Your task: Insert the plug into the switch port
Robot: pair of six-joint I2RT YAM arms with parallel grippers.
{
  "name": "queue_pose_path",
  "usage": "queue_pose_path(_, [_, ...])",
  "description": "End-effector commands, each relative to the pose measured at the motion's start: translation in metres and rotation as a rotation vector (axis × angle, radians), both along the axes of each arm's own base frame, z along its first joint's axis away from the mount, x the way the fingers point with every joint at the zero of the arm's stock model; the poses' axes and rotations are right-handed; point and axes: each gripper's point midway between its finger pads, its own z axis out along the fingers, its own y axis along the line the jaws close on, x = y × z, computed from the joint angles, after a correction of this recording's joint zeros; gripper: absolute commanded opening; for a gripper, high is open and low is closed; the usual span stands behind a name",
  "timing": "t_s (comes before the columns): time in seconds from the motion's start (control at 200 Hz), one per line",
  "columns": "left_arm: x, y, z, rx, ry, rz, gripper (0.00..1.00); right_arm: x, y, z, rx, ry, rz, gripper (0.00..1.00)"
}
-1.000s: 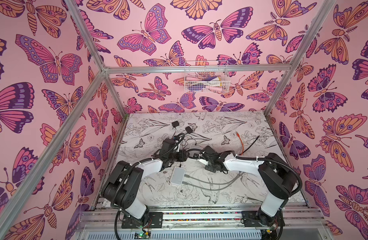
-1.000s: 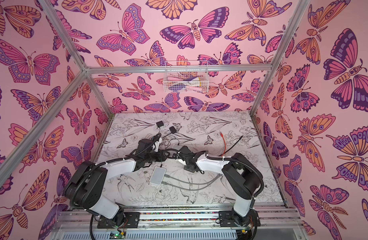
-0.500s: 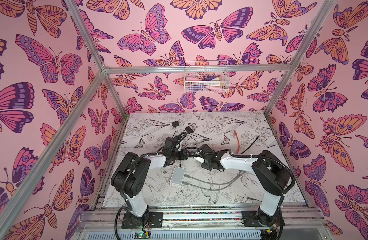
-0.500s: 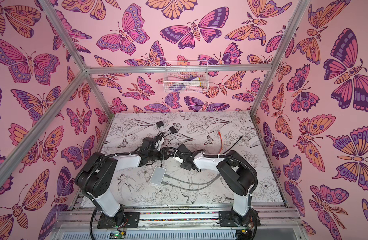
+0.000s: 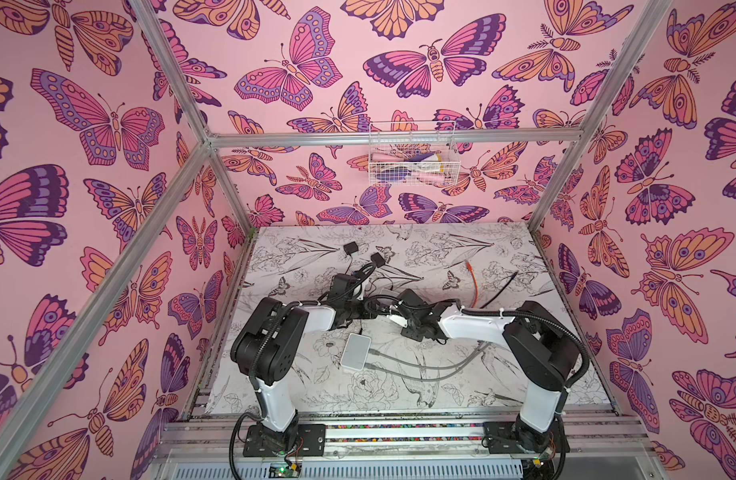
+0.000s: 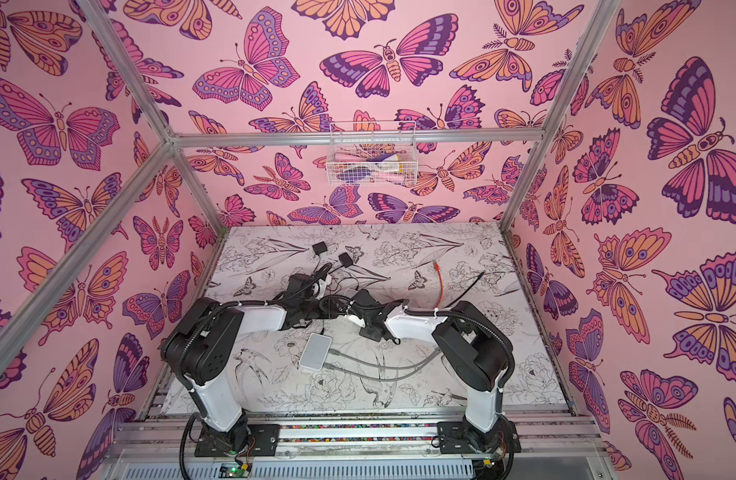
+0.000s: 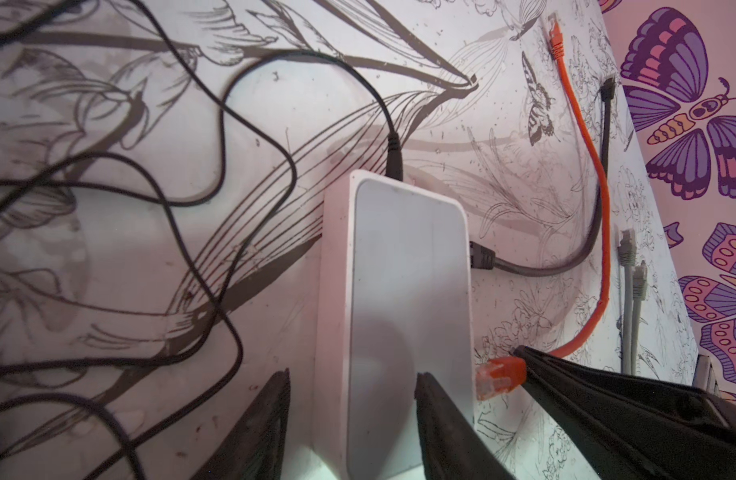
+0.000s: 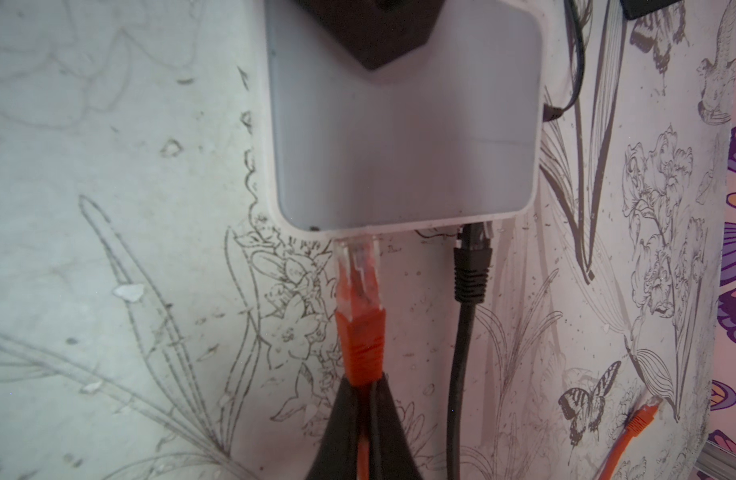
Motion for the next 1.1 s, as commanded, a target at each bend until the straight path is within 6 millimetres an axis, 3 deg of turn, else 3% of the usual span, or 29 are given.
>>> queue_pose_path(0.0, [0.002, 0.0, -0.002, -0.012, 0.005, -0.005, 0.51, 0.0, -0.004, 0.008, -0.015, -0.026, -0.019, 0.0])
queue_pose_path(0.18, [0.002, 0.0, -0.003, -0.016, 0.009, -0.002, 0.51, -0.002, -0.005, 0.013, -0.002, -0.035, -0.025, 0.0])
queue_pose_path(1.097, [-0.002, -0.007, -0.007, -0.085, 0.037, -0.035, 0.5, -0.006, 0.001, -0.006, -0.018, 0.0, -0.018, 0.0])
